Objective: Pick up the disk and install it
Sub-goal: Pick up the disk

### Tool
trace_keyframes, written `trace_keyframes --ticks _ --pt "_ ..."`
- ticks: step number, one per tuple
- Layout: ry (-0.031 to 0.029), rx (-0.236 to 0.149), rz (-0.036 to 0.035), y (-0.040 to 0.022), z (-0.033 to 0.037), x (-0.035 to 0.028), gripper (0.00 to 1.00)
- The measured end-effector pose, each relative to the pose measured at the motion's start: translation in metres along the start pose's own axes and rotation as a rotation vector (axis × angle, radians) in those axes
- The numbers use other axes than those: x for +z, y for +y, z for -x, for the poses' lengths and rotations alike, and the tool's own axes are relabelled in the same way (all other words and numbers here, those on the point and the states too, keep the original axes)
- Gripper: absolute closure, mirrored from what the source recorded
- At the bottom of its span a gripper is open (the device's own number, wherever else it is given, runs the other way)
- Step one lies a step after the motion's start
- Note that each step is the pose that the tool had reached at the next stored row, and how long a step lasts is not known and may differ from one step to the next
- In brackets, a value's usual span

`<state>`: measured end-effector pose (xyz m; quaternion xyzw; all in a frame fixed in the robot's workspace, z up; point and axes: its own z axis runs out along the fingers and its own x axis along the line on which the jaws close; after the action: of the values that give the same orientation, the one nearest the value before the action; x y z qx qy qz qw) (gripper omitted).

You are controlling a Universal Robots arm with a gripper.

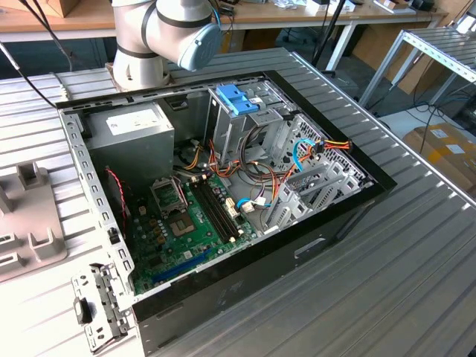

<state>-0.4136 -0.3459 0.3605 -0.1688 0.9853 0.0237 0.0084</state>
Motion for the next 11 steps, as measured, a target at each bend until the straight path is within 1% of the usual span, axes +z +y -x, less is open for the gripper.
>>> trace_keyframes --ticks 11 --pt "0.0016 -0.035 0.0009 0.0 0.0 0.0 0.89"
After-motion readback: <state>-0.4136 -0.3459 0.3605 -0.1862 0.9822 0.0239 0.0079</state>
